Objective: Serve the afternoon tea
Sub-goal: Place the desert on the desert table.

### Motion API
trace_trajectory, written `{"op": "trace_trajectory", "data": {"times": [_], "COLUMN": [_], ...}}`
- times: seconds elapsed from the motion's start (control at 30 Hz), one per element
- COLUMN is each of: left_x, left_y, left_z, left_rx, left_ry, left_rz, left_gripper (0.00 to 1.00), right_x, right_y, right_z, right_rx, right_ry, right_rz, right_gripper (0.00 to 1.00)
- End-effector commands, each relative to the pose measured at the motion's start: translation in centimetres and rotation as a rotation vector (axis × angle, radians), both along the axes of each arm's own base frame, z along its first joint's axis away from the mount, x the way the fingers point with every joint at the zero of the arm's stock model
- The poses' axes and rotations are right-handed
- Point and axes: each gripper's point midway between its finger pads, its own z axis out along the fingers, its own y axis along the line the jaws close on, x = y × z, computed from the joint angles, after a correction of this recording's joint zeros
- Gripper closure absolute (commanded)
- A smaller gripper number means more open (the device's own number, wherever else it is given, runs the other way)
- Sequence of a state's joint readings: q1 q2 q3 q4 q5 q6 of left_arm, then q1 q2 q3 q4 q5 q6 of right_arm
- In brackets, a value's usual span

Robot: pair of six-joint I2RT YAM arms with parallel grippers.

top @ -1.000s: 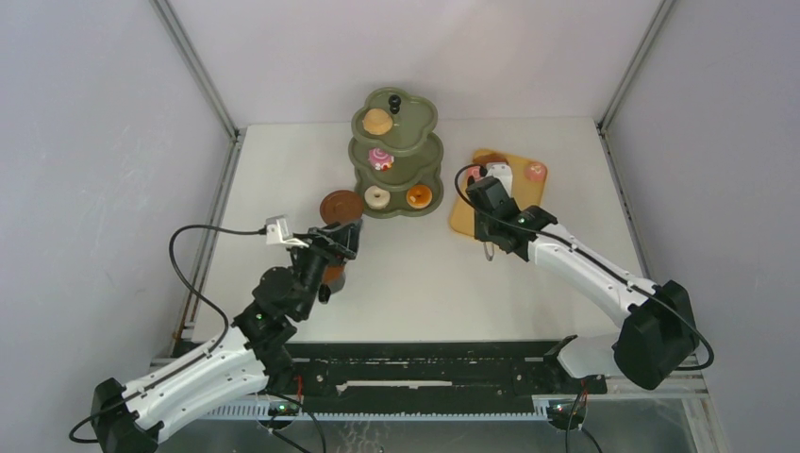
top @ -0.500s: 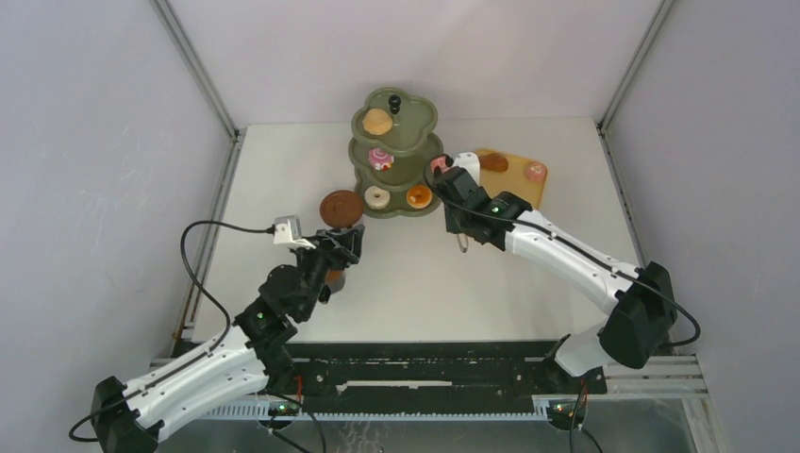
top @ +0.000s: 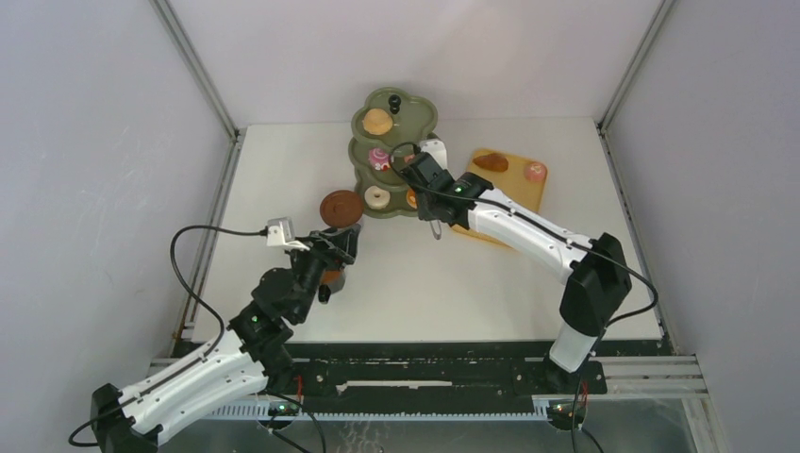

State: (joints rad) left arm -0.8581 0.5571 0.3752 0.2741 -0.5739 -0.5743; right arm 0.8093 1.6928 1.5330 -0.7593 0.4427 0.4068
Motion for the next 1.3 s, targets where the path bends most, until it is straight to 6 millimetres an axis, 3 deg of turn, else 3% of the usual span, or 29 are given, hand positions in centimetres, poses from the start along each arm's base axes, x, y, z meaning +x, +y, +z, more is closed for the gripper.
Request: {"op": "trace_trajectory", "data": {"times": [0.0,0.43,0.83,0.97,1.27], "left_x": [-0.2,-0.6,-0.9,-0.9,-0.9], "left_y": [0.5,0.9,0.9,1.0,0.8], "left_z": [2.8,2.7,2.8,2.8,2.9], "left_rx": [-0.031,-0.042,-0.048,-0.044,-0.046], "left_ry": [-0.054,-0.065,-0.073,-0.073,-0.077], "left_rz": [0.011,0.009,0.000,0.001,-0.008], "left_gripper": [0.27,0.28,0.28,0.28,0.28], "right_x": [1.4,2.6,2.7,2.7,1.9], "right_y": [1.8,4.8,6.1,5.9,3.1], "right_z": [2.2,1.1,2.1,1.9,1.5], "right_rx": [0.033,-0.010,-0.022,-0.038,-0.059], "right_ry": [-0.048,-0.013,-0.033,-0.026,-0.029], "right_rz": [0.002,0.026,0.032,0.014,-0.037], "right_gripper": [0.88,0.88,0.88,0.88,0.88]}}
